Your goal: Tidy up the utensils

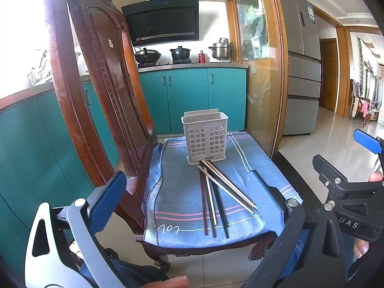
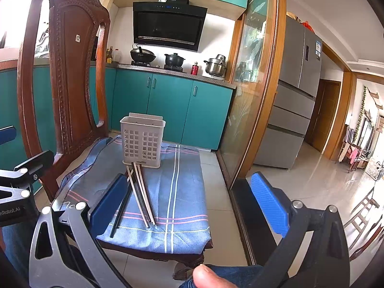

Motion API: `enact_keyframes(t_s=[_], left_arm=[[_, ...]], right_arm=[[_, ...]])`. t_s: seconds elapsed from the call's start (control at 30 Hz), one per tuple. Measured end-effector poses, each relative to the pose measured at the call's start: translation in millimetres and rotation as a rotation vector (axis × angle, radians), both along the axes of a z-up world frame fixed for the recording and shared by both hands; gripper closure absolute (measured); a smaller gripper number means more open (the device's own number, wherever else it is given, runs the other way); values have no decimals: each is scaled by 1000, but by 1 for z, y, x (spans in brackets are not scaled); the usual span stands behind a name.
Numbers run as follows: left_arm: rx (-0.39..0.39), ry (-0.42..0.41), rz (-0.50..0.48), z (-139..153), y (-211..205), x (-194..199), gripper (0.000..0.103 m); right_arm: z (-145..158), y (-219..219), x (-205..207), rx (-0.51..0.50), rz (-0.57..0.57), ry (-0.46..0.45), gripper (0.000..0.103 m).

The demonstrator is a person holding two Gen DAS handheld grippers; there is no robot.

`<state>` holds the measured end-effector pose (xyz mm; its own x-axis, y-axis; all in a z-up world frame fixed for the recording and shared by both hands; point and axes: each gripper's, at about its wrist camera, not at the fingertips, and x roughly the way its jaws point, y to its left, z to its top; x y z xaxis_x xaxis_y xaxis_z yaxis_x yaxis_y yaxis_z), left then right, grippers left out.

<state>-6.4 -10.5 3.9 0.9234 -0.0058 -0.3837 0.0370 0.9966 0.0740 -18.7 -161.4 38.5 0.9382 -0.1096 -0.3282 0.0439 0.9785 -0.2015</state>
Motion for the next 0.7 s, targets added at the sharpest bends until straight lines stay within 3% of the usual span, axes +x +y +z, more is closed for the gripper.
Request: enact_keyframes(t_s=[0.7], left_arm=[[-3,-1,-2,2,-3,-4,3]], right_arm=[[1,-1,-3,-6,2,-9,2]])
